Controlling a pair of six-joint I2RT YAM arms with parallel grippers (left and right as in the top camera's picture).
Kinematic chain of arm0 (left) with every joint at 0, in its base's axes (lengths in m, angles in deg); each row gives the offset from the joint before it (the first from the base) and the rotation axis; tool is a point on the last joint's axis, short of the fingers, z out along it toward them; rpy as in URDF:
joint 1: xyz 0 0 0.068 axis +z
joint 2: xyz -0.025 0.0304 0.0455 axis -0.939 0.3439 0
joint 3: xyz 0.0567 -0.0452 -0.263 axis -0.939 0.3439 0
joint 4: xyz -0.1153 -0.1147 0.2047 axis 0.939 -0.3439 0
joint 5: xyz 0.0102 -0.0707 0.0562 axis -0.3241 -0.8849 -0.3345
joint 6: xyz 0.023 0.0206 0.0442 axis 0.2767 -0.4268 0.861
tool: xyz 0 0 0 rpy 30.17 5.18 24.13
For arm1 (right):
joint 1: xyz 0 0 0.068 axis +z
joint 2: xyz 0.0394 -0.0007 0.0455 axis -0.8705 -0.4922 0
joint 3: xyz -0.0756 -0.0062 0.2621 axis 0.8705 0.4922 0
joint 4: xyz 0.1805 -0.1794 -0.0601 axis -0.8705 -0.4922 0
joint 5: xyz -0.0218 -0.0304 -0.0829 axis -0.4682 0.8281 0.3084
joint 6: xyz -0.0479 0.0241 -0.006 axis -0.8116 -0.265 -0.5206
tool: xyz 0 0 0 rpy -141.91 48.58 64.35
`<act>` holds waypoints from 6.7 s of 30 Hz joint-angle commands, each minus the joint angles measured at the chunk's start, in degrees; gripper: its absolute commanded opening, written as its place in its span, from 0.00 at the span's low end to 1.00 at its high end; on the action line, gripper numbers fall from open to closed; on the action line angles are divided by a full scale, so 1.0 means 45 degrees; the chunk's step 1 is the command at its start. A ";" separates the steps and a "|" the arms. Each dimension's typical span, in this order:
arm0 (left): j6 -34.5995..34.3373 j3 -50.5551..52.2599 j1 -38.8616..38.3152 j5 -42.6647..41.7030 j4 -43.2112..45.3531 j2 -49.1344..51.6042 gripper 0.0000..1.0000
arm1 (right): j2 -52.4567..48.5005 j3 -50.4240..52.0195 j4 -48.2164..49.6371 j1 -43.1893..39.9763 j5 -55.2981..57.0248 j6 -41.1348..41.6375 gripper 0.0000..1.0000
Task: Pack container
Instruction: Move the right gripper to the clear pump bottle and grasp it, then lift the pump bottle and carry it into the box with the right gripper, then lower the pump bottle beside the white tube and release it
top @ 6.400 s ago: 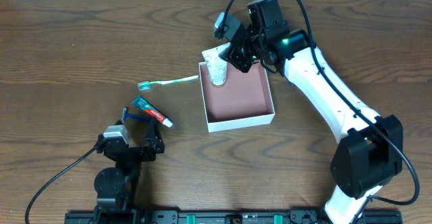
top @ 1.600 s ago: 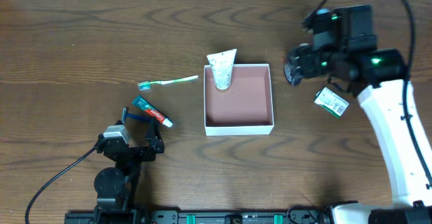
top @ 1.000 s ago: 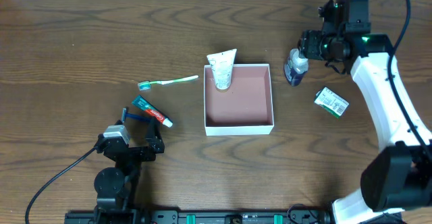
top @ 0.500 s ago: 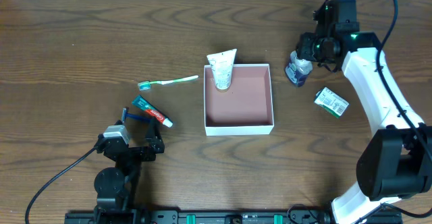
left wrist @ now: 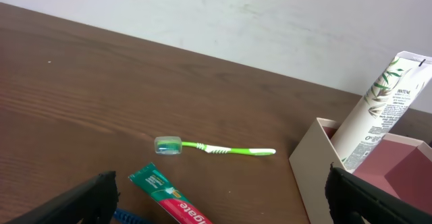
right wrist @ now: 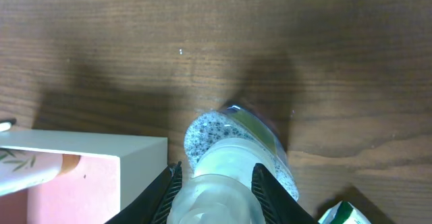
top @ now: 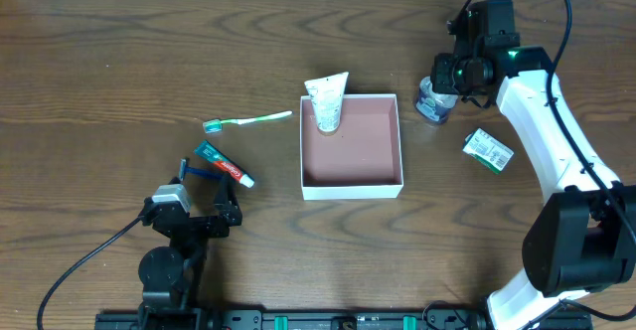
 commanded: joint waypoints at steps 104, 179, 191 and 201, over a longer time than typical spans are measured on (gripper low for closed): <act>0.0219 0.0384 0.0053 -0.0131 -0.0126 -0.0073 0.98 | 0.0335 0.1355 0.6445 0.4260 -0.1175 -0.3410 0.13; 0.0219 0.0384 0.0053 -0.0131 -0.0126 -0.0073 0.98 | 0.4522 0.3201 0.4478 0.4065 0.1321 -0.0204 0.54; 0.0219 0.0384 0.0053 -0.0131 -0.0126 -0.0073 0.98 | 0.5163 0.3847 0.0845 0.5294 0.0019 -0.0884 0.08; 0.0219 0.0384 0.0053 -0.0131 -0.0126 -0.0073 0.98 | 0.4541 0.6110 0.2458 0.6601 0.1151 -0.1744 0.01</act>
